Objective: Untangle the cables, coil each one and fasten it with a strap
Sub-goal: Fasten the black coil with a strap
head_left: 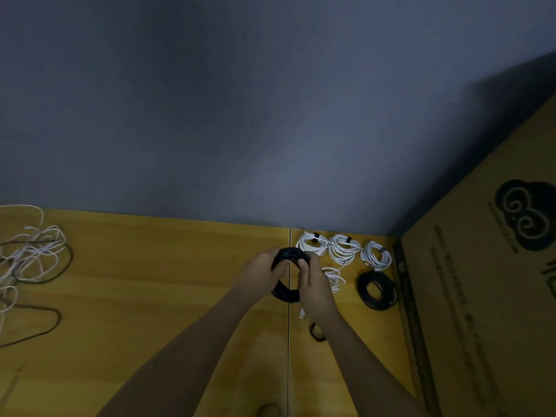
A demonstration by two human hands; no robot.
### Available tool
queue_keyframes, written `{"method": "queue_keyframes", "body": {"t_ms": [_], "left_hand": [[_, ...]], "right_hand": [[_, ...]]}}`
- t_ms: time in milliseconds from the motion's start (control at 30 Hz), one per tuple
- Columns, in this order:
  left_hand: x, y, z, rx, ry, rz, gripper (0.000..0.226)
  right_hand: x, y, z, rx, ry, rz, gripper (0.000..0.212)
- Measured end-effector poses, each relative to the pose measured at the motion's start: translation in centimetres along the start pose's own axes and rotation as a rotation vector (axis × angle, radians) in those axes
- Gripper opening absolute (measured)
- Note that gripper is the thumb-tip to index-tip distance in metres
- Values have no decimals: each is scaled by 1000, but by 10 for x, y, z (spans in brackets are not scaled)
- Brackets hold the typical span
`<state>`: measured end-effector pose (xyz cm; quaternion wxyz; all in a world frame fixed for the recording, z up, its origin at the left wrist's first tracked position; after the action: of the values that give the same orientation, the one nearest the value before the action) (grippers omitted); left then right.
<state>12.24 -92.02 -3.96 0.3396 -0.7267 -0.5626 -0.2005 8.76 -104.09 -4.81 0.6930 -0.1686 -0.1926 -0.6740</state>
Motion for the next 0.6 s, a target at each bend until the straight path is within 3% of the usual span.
{"method": "queue_keyframes", "body": {"t_ms": [233,367,500,600], "left_hand": [[-24,65,51,124,-54,66,23],[-32,102,68,175,-105,86,29],[-31,134,78,272,-368,74,39],[-30,147,77,277,-350,145,52]], "right_hand": [[-33,28,-54,-129,63,75,37],[-48,54,-98,-92,20,-35,64],[-59,78,-100,-262,140,-164,40],[-62,91,-97,-316,127,-130,38]]}}
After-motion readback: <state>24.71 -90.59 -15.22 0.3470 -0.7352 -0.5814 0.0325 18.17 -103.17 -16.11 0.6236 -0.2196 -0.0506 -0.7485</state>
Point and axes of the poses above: each hand's wrist, its own y-axis towards the middle knuckle, its own x-axis out of the back of the hand, z = x × y, the point moved 6 cm from there along y, towards the middle knuckle, and after that the axes turned 10 degrees about x, right-handed, at the moved point
